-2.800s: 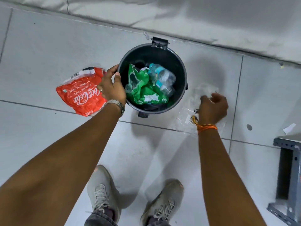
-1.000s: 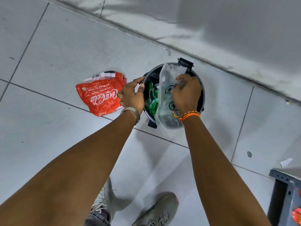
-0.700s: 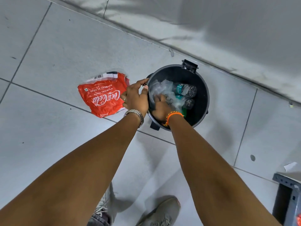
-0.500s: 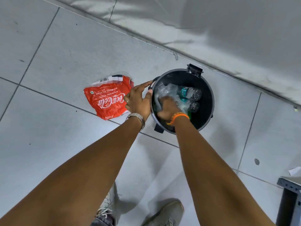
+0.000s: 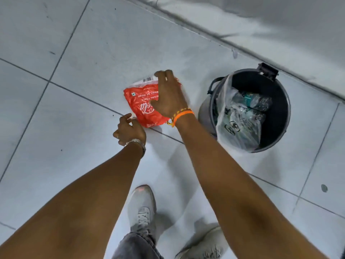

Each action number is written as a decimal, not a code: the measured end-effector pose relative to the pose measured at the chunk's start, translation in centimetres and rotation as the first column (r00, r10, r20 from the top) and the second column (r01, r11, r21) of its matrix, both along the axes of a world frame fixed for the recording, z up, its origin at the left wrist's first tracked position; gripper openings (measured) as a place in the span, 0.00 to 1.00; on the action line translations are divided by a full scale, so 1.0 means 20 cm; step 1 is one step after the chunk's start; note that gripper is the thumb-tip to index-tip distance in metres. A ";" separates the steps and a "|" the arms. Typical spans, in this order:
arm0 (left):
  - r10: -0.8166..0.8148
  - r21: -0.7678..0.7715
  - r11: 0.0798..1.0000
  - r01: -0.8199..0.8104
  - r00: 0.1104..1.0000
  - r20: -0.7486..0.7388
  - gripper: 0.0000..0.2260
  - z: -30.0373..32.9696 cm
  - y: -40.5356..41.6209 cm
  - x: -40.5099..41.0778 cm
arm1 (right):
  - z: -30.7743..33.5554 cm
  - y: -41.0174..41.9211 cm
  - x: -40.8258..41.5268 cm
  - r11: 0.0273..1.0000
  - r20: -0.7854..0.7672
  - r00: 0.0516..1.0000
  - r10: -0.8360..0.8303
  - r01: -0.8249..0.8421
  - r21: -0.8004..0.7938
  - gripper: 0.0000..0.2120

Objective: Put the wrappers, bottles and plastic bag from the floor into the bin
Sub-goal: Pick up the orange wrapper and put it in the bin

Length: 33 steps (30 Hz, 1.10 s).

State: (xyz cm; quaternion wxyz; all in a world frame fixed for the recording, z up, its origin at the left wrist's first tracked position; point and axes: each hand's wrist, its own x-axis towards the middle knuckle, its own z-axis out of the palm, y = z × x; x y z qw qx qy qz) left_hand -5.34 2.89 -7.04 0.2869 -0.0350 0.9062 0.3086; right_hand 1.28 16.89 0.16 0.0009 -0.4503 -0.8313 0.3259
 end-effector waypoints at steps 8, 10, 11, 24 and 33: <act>-0.119 0.020 0.993 0.120 0.992 -0.046 0.10 -0.16 -0.12 -0.25 | -0.63 -0.15 -0.18 0.997 0.538 0.840 0.064 -0.028 -0.075 0.57; -0.139 0.007 0.990 0.140 0.988 -0.068 0.11 -0.18 -0.14 -0.29 | -0.63 -0.21 -0.16 0.995 0.465 0.883 0.067 -0.094 0.035 0.39; -0.134 -0.002 0.991 0.135 0.988 -0.082 0.12 -0.18 -0.16 -0.30 | -0.60 -0.25 -0.15 0.992 0.399 0.914 0.073 -0.106 0.061 0.31; -0.223 0.231 0.936 0.266 0.955 -0.193 0.13 0.31 0.18 0.19 | 0.70 -0.03 0.80 0.557 -0.279 0.733 -0.620 0.662 0.502 0.33; -0.379 0.365 0.817 0.446 0.893 -0.245 0.15 0.38 0.44 0.53 | 0.05 0.08 0.97 0.929 0.622 0.782 0.034 0.205 -0.308 0.37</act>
